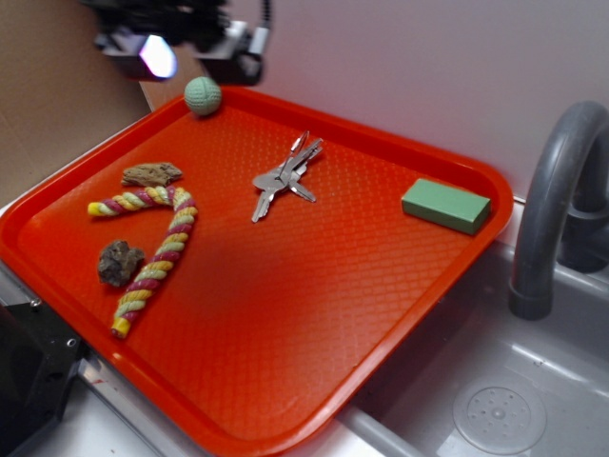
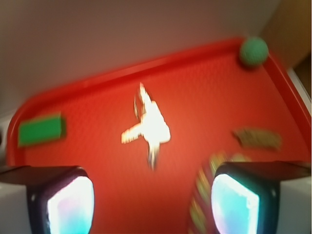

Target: Grab the silver keys.

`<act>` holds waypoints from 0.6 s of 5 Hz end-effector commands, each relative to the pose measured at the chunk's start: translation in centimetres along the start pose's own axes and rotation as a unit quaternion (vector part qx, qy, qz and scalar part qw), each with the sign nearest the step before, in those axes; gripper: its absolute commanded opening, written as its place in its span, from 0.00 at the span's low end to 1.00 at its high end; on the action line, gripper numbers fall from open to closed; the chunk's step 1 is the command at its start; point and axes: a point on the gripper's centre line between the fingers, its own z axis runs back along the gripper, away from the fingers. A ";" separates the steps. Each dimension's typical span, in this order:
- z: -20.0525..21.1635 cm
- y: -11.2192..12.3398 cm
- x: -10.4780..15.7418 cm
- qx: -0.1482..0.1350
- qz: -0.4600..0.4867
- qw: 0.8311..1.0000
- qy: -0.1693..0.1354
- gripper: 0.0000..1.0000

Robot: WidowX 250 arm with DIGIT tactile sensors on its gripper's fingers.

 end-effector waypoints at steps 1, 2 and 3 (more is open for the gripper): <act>-5.2 -0.7 3.5 0.017 -0.015 1.000 -0.020 1.00; -6.8 1.4 3.4 0.037 -0.018 0.999 -0.001 1.00; -8.4 1.5 3.6 0.065 -0.041 0.997 0.008 1.00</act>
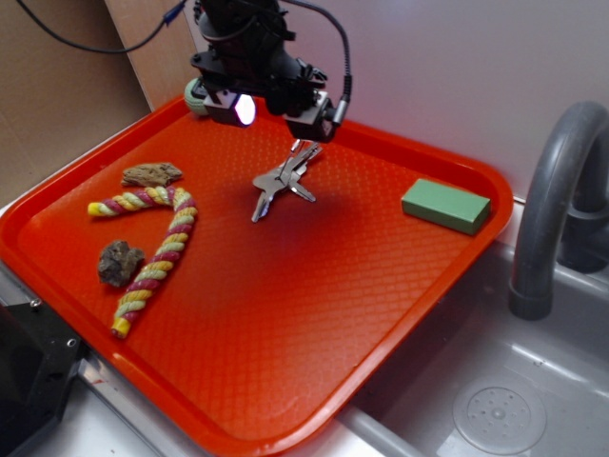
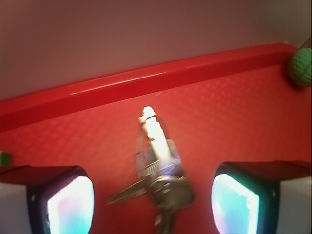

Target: Grab the silver keys.

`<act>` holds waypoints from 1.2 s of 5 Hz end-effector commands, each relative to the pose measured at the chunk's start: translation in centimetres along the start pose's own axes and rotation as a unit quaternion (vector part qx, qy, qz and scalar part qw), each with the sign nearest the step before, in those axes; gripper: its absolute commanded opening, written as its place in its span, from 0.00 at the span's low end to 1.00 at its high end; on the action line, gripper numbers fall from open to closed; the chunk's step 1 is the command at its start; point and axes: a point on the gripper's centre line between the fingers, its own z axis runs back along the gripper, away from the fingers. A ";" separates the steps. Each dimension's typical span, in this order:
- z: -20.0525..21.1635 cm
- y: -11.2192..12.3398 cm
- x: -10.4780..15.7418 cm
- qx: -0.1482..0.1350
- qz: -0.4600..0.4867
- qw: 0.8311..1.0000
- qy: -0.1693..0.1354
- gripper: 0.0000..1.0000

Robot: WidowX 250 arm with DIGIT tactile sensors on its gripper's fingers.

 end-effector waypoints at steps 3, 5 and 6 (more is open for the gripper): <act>-2.6 -1.0 1.4 0.004 -0.027 0.999 0.024 1.00; -2.9 -1.7 1.8 0.015 -0.058 0.998 0.016 1.00; -4.1 -1.8 2.1 0.034 -0.089 0.995 0.018 1.00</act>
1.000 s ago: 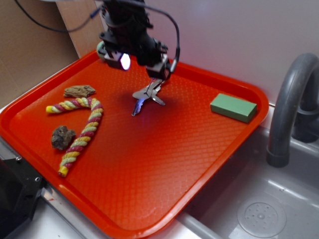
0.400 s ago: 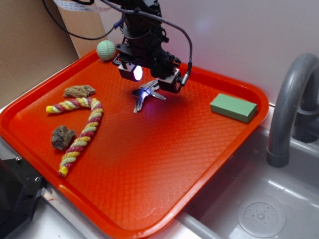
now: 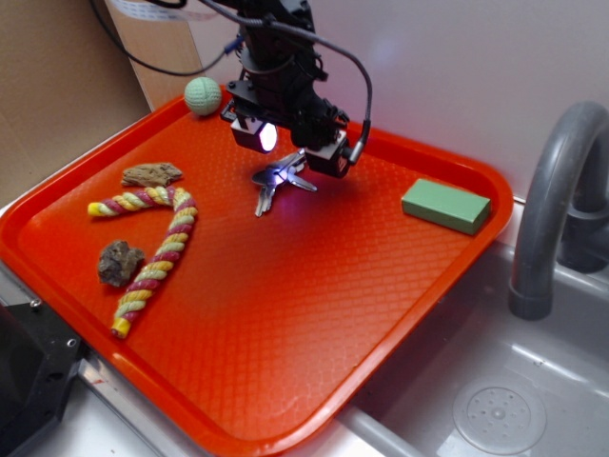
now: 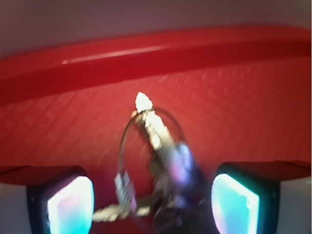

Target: Grab the silver keys.

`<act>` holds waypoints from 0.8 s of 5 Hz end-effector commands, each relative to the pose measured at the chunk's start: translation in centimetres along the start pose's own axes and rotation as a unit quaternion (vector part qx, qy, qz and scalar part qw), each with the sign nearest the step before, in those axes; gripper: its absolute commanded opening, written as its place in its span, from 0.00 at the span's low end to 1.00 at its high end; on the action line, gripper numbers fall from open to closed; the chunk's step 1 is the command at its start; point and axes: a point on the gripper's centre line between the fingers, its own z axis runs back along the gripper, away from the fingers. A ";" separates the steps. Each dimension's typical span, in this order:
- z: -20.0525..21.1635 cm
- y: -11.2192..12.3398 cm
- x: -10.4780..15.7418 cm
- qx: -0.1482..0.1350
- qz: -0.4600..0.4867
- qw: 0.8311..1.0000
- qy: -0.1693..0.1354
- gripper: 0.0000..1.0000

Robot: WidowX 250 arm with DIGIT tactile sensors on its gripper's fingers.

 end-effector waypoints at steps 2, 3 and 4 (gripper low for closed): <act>-0.2 1.0 3.0 0.011 -0.045 0.999 -0.007 0.00; 0.2 1.2 3.1 -0.010 -0.049 0.999 0.005 0.00; 0.3 1.3 3.0 -0.013 -0.046 0.999 0.009 0.00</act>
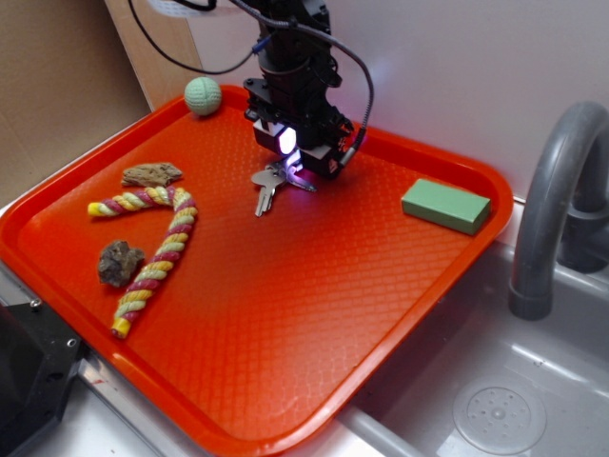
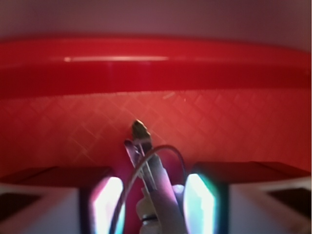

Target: Grab the silver keys.

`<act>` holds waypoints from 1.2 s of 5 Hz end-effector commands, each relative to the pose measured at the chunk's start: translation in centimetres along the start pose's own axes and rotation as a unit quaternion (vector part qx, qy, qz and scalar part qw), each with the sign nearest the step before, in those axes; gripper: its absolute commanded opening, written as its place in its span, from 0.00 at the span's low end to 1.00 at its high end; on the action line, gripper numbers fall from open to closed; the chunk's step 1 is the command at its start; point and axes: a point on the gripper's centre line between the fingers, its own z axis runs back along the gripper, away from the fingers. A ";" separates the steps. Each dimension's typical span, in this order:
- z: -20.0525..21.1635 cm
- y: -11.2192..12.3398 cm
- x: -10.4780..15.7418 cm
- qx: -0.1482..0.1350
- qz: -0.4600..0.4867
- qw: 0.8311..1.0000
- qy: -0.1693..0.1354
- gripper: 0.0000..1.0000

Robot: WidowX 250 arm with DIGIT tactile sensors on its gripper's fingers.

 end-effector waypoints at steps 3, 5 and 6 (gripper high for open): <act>8.6 6.3 -0.9 -0.131 -0.064 0.989 -0.026 0.00; 18.7 7.8 -4.0 -0.209 -0.135 0.968 -0.019 0.00; 18.6 6.1 -4.6 -0.172 -0.147 0.974 -0.004 0.00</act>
